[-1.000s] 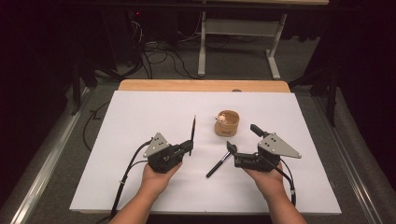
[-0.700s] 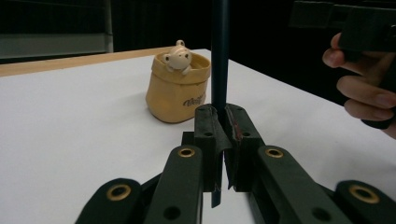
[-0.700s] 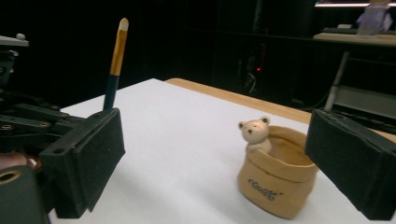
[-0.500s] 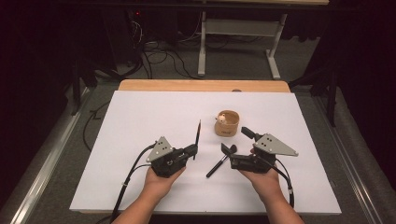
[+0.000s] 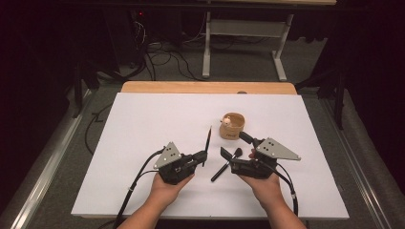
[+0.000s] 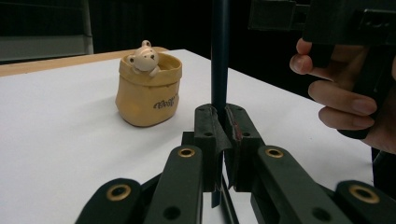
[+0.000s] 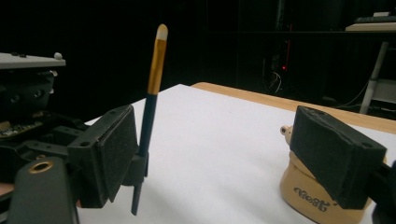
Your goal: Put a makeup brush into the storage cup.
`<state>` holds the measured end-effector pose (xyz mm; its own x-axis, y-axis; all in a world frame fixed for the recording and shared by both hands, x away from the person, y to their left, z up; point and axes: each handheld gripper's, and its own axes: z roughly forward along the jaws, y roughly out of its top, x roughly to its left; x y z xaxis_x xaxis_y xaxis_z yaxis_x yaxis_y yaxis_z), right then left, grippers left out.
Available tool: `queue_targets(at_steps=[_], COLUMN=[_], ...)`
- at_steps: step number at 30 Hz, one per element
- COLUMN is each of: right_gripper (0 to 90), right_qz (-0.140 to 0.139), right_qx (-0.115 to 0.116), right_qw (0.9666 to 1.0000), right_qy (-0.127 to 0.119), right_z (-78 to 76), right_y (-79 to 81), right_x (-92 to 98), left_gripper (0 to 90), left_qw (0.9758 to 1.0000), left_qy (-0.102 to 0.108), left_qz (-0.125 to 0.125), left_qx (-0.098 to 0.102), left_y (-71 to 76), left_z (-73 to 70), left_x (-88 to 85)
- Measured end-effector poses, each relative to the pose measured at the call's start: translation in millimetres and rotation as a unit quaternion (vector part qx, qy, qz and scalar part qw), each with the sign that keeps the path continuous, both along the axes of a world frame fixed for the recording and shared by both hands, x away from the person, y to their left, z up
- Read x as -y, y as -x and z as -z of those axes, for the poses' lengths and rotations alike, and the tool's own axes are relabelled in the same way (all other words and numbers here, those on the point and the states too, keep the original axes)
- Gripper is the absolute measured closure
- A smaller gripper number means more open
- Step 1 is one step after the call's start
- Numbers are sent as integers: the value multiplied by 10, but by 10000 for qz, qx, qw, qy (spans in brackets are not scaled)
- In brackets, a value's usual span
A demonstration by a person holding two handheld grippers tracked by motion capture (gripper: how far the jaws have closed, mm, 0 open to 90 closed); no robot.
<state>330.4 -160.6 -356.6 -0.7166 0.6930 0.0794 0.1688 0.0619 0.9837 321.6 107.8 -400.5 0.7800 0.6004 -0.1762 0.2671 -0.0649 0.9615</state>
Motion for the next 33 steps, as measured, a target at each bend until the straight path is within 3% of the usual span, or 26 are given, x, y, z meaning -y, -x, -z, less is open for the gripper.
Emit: queue_targets(at_steps=[22, 33], right_gripper=[283, 403], right_qz=[-248, -381], right_qx=[-81, -80], right_qw=[9996, 9991], right_qy=[-127, -172], right_z=[17, 30], right_y=[30, 41], right_x=[-79, -99], left_gripper=[844, 844], left_qw=[9998, 9997], left_qy=[-79, -25], left_qz=[199, 251], left_qx=[-29, -58], left_y=[36, 37], left_z=[43, 48], left_x=[95, 106])
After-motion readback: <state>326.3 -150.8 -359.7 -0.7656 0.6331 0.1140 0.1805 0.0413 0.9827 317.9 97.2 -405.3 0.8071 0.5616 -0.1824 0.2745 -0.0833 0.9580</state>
